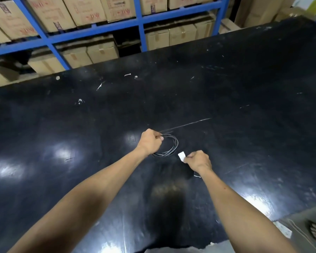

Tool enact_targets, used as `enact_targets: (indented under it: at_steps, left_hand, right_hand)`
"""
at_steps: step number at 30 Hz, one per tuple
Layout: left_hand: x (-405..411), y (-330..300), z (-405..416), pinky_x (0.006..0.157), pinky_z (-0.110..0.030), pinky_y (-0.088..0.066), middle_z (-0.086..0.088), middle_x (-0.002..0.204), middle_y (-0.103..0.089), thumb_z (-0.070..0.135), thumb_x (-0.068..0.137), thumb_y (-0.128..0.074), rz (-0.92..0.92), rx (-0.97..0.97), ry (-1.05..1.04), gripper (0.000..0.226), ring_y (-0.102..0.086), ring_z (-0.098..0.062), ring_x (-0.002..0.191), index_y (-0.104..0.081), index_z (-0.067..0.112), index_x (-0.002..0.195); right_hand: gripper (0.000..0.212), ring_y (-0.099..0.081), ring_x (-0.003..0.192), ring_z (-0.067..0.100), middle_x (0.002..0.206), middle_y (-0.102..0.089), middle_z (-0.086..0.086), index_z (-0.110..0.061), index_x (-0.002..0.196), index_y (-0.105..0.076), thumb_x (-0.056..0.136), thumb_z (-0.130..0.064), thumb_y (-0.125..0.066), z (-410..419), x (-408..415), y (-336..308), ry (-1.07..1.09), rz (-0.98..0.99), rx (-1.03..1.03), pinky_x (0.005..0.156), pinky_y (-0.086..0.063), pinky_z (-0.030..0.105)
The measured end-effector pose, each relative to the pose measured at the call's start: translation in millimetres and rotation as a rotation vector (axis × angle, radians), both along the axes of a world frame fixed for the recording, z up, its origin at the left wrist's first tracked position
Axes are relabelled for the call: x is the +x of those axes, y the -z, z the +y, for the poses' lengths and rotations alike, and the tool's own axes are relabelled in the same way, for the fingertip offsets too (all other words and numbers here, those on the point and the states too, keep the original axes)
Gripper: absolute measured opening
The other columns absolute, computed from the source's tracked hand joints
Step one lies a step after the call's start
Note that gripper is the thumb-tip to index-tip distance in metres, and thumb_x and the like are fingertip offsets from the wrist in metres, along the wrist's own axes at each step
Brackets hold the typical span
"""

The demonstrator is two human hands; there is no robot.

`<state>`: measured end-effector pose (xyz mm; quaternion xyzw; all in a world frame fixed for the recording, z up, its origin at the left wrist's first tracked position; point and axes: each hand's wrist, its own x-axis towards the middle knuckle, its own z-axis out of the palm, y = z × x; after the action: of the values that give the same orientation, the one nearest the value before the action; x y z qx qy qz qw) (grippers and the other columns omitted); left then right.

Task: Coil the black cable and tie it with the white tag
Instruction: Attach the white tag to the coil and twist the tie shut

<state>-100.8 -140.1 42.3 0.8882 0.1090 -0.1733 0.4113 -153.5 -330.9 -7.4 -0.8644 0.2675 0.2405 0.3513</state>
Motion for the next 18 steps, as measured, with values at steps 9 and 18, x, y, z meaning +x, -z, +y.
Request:
enact_targets:
  at_steps: [9,18]
  left_hand:
    - [11,-20,9,0.089,-0.029,-0.051,-0.020,0.112,-0.073,0.013,0.096,-0.056,-0.061,0.012,-0.042,0.029,-0.067,-0.033,0.110,-0.072,0.006,0.119]
    - [10,-51,26,0.083,-0.024,-0.049,-0.016,0.113,-0.073,0.014,0.094,-0.057,-0.146,0.010,-0.095,0.031,-0.068,-0.029,0.106,-0.071,0.004,0.120]
  right_hand:
    - [0.015,-0.059,0.074,0.010,0.077,-0.079,-0.010,-0.020,0.077,-0.067,0.083,-0.029,-0.058,4,20,-47,-0.030,-0.302,0.316,0.067,-0.044,0.030]
    - [0.007,-0.062,0.062,0.003,0.070,-0.070,-0.015,-0.026,0.087,-0.078,0.088,-0.031,-0.074,20,22,-91,-0.069,-0.619,0.472,0.064,-0.048,0.015]
